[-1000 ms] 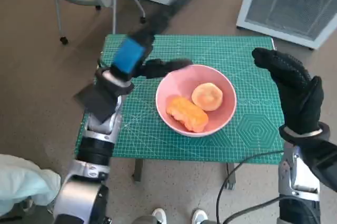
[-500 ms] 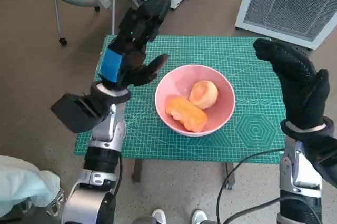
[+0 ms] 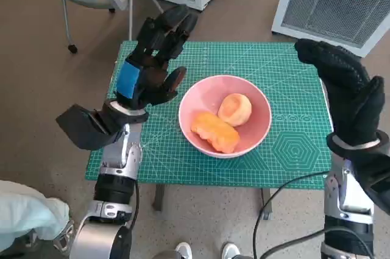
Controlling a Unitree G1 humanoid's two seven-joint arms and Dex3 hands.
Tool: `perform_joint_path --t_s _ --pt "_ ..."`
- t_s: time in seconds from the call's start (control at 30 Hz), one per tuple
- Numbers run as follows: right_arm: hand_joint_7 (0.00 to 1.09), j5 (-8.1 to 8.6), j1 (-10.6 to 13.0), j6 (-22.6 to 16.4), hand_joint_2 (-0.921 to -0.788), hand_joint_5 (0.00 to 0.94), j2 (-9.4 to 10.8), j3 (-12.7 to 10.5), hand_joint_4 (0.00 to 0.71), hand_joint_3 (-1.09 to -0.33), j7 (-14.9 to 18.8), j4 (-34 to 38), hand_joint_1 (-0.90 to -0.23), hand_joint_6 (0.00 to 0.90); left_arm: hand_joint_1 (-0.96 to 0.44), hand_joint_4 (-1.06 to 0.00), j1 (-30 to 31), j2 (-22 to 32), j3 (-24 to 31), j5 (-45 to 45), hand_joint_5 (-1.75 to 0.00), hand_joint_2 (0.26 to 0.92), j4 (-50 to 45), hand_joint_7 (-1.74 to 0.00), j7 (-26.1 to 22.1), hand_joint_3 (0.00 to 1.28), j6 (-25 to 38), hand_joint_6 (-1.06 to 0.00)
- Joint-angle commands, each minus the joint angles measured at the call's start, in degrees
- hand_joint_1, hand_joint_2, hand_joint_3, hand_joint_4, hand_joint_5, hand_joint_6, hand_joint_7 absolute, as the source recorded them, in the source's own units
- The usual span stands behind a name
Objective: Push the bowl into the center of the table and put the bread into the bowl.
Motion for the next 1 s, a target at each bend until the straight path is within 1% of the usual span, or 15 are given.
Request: perform_joint_path --t_s 0.03,0.3,0.47,1.0 --pt "0.43 -0.58 -0.3 -0.1 -0.921 0.006 -0.2 0.0 0.12 -0.68 -0.2 1.1 -0.565 -0.001 -0.61 -0.25 0.7 0.3 0.0 0.8 0.0 0.921 -0.4 -0.57 -0.4 0.52 -0.4 0.0" --pt "0.43 -0.93 -0.8 0.4 -0.921 0.005 -0.5 -0.1 0.121 -0.68 -0.6 0.8 -0.561 -0.001 -0.6 -0.24 1.1 0.0 -0.5 0.9 0.0 0.921 -1.3 -0.55 -0.4 0.5 0.7 0.0" --pt "0.44 -1.21 -0.9 1.1 -0.921 0.006 -0.6 0.0 0.123 -0.681 -1.2 0.1 -0.571 -0.001 -0.6 -0.24 1.3 0.1 -0.8 1.0 0.0 0.921 -1.8 -0.55 -0.5 0.5 1.1 0.0" --pt "0.46 -1.31 -1.4 2.7 -0.921 0.006 -0.8 0.0 0.128 -0.678 -2.5 -0.6 -0.581 -0.001 -0.59 -0.24 2.2 -0.2 -0.8 -0.1 0.0 0.921 -4.3 -0.55 -2.1 0.49 3.0 0.0"
